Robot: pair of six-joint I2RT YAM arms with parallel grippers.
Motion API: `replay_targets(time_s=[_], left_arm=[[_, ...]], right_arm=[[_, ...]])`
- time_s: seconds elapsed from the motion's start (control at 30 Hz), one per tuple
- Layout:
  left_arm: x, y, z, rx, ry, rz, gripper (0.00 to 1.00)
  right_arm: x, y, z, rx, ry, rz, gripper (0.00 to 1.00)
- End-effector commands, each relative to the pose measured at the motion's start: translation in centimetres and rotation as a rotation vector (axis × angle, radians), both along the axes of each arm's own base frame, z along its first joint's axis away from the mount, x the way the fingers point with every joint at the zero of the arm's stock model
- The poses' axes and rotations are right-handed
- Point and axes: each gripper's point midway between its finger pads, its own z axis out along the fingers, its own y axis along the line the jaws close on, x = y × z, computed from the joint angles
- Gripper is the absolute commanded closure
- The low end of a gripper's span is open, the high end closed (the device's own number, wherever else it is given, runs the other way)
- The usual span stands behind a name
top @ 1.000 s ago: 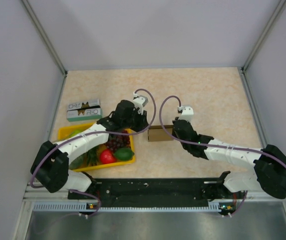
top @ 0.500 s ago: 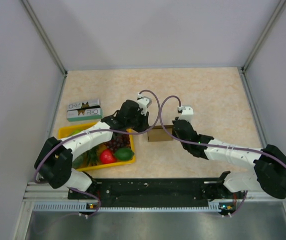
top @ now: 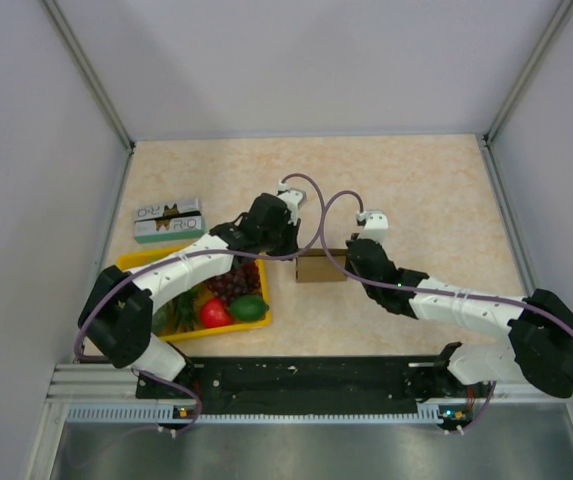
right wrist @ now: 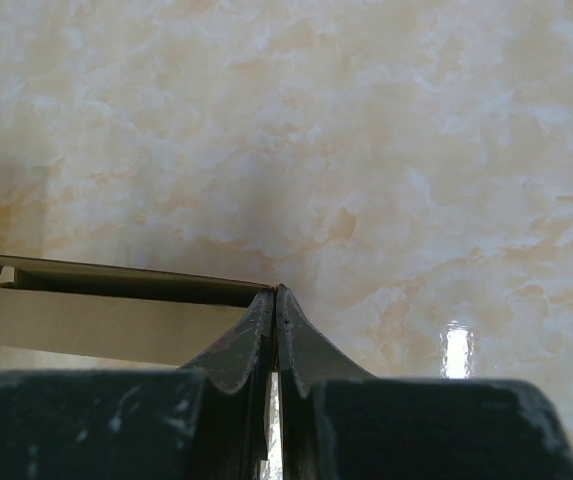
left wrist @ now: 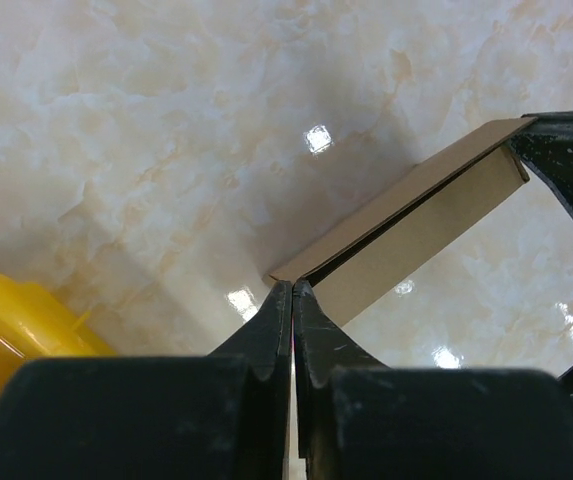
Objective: Fold the paper box
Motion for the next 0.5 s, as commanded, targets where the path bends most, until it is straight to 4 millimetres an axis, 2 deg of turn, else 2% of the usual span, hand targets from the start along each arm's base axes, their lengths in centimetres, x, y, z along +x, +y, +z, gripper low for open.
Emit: replay_targets(time_s=[0.0, 0.27, 0.47], left_arm=[[0.3, -1.6, 1.0, -0.053, 0.057, 0.055, 1.0], [-0.3, -2.0, -0.1, -0.048, 0.145, 0.161, 1.0], [-0.3, -2.9, 0.6, -0.068, 0.166, 0.193, 1.0]], right_arm=[[-0.3, 0.6, -0.2, 0.013, 0.038, 0.03, 1.0], [-0.7, 0.5, -0.3, -0.001, 0.031, -0.006, 1.0], [-1.1, 0.7, -0.5, -0.007, 0.025, -0.011, 1.0]])
